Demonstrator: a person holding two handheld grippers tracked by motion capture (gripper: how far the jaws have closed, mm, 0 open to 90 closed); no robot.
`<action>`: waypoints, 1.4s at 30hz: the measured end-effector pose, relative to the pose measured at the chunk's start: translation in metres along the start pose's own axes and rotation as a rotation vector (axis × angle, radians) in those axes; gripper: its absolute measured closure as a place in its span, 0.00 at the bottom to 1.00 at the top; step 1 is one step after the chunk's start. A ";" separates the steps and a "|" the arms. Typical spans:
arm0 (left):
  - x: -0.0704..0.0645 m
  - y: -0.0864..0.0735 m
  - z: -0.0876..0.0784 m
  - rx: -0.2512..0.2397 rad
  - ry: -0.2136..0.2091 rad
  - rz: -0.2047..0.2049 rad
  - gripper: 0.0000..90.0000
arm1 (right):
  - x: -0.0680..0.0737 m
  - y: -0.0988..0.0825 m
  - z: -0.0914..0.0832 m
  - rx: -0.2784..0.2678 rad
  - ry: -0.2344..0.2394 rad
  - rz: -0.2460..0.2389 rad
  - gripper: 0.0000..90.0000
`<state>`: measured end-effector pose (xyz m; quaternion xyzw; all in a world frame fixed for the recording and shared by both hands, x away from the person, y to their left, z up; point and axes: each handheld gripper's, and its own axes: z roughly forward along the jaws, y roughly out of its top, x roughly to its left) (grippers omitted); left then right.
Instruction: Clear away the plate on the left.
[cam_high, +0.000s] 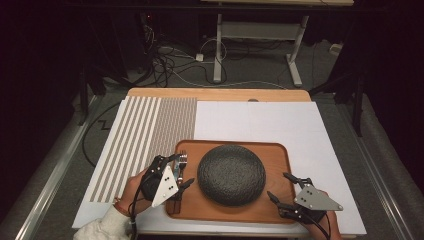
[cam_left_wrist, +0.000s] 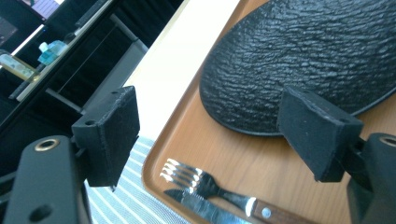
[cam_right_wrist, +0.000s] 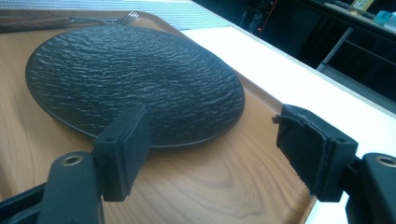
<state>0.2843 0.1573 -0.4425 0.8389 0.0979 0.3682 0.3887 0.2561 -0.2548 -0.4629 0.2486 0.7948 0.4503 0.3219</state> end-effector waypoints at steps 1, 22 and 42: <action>0.000 -0.001 -0.001 0.003 0.002 -0.001 0.23 | 0.000 0.000 0.000 0.001 0.000 0.002 0.30; -0.002 -0.038 -0.020 0.044 0.050 -0.041 0.23 | -0.004 -0.004 -0.007 -0.003 -0.041 0.023 0.30; -0.009 -0.082 -0.039 0.111 0.053 -0.171 0.23 | -0.011 -0.009 -0.009 -0.002 -0.054 0.041 0.30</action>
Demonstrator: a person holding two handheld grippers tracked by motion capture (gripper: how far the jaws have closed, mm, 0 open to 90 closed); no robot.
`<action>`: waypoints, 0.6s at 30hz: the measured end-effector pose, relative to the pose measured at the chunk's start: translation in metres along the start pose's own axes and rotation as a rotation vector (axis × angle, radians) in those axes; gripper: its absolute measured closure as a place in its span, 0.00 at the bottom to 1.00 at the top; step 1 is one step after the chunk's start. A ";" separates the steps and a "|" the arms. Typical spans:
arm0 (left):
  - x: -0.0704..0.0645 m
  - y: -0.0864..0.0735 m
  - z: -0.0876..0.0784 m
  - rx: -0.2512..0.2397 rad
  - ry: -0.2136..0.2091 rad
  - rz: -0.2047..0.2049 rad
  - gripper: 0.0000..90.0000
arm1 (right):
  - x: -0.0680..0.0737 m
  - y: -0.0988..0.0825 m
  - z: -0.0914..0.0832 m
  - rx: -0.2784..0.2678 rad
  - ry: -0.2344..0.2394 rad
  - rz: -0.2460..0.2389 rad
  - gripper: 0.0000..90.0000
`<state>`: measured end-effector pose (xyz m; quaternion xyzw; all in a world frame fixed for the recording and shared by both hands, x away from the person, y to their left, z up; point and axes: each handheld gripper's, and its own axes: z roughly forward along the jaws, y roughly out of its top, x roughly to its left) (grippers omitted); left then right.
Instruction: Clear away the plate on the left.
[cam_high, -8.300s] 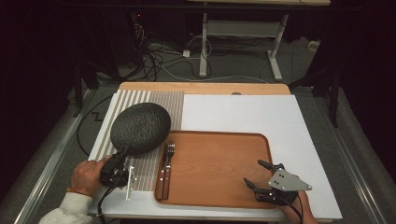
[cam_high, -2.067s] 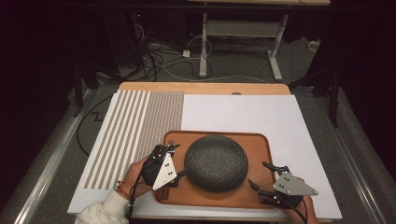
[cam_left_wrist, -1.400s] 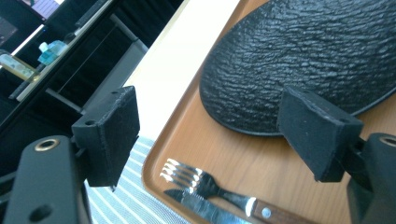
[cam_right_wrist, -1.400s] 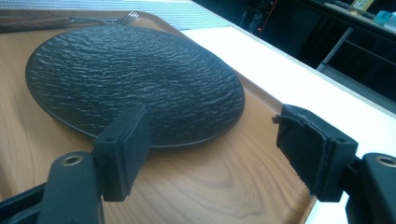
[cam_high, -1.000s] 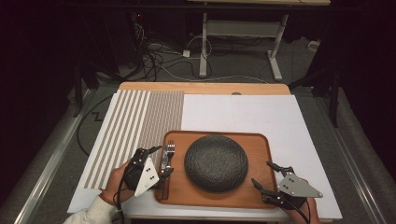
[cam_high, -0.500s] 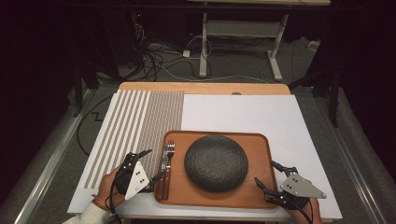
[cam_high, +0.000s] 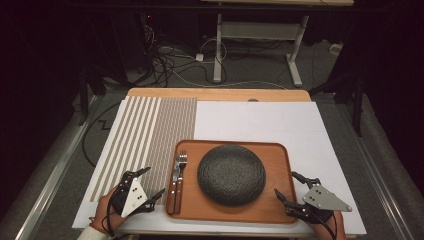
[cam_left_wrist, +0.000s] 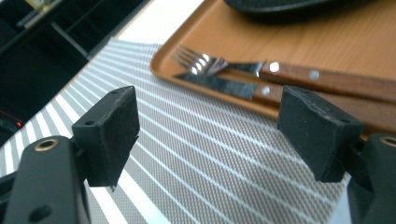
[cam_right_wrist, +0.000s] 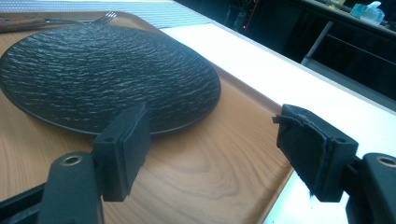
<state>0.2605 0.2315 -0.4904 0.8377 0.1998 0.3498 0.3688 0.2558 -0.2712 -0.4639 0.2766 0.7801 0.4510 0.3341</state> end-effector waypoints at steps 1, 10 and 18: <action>0.000 -0.001 -0.001 0.003 -0.003 -0.005 0.23 | 0.000 0.000 0.000 -0.001 -0.002 0.000 0.30; -0.004 -0.005 -0.003 0.015 -0.017 -0.003 0.23 | 0.002 0.000 0.000 -0.001 -0.007 -0.008 0.29; -0.003 -0.004 -0.002 0.004 -0.022 0.002 0.23 | 0.005 0.002 -0.002 0.002 -0.017 -0.010 0.29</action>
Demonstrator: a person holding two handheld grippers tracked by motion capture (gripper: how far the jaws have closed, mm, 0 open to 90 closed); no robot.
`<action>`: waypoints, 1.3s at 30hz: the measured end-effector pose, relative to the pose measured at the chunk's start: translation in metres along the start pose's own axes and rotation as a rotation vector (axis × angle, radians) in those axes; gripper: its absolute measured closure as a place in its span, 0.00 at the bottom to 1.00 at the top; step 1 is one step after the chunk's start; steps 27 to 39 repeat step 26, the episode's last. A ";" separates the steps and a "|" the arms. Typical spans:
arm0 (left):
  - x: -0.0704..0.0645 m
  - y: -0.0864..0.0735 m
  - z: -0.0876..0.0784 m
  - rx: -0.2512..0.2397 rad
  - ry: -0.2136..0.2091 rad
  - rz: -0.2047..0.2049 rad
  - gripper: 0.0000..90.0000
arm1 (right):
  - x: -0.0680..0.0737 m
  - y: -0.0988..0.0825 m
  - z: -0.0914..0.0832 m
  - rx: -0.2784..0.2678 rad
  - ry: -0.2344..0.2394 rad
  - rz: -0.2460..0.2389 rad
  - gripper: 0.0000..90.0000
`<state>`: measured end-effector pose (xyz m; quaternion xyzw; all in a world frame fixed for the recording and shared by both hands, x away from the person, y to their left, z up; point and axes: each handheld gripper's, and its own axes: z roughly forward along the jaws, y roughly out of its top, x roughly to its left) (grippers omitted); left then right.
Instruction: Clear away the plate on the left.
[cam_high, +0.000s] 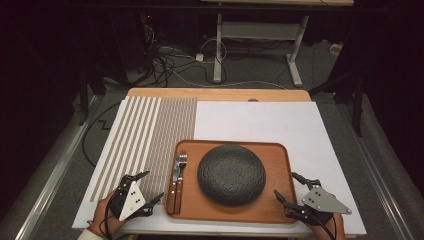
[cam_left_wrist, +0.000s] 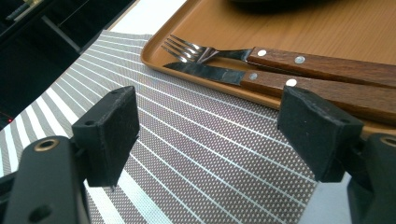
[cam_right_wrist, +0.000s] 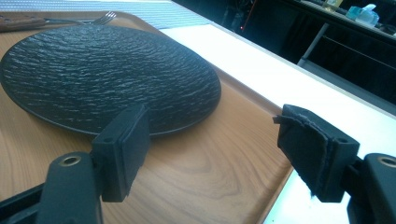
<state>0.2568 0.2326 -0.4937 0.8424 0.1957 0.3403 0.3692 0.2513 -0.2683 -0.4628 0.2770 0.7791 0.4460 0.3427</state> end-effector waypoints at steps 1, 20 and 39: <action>0.000 0.000 0.001 0.003 -0.002 0.001 0.23 | 0.000 0.000 0.000 0.003 0.000 0.004 0.29; 0.003 0.005 0.010 0.018 -0.014 0.018 0.23 | -0.004 -0.007 -0.005 0.010 -0.014 0.019 0.29; 0.004 0.006 0.013 0.015 -0.017 0.016 0.23 | -0.005 -0.008 -0.007 0.013 -0.021 0.021 0.28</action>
